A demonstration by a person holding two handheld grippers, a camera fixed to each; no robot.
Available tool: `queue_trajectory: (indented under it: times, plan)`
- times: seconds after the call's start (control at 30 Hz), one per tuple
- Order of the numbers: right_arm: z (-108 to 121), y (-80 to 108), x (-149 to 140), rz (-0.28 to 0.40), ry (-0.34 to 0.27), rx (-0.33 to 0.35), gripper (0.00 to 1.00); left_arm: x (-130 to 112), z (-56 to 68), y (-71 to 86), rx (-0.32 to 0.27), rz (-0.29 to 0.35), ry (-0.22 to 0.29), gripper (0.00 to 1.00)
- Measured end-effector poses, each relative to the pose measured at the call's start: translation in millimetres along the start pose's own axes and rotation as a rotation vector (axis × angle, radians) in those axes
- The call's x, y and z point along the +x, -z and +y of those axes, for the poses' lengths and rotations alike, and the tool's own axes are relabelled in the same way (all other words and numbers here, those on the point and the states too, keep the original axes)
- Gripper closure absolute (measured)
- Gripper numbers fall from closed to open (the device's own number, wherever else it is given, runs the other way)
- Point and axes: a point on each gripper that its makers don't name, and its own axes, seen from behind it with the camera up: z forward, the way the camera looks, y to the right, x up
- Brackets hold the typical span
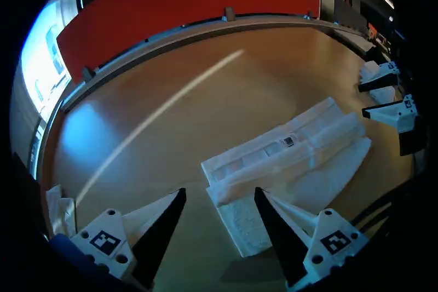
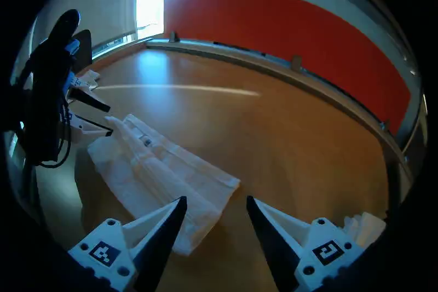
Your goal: Fold towel
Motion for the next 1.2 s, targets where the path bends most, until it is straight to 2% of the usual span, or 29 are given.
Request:
queue_trajectory:
  times: [0.17, 0.7, 1.2]
  plan:
    - [1, 0.4, 0, 0.002, 0.003, -0.003, 0.10, 1, -2.3, 2.7, 0.000, 0.009, 0.013, 0.07]
    - [-1, -1.5, -3, 0.001, 0.018, -0.002, 0.10, -9, -12.3, 20.8, 0.022, 0.021, 0.061, 0.07]
    - [-13, -7.0, -1, 0.004, 0.041, 0.022, 0.10, -28, -25.1, 45.2, 0.057, 0.028, 0.135, 0.07]
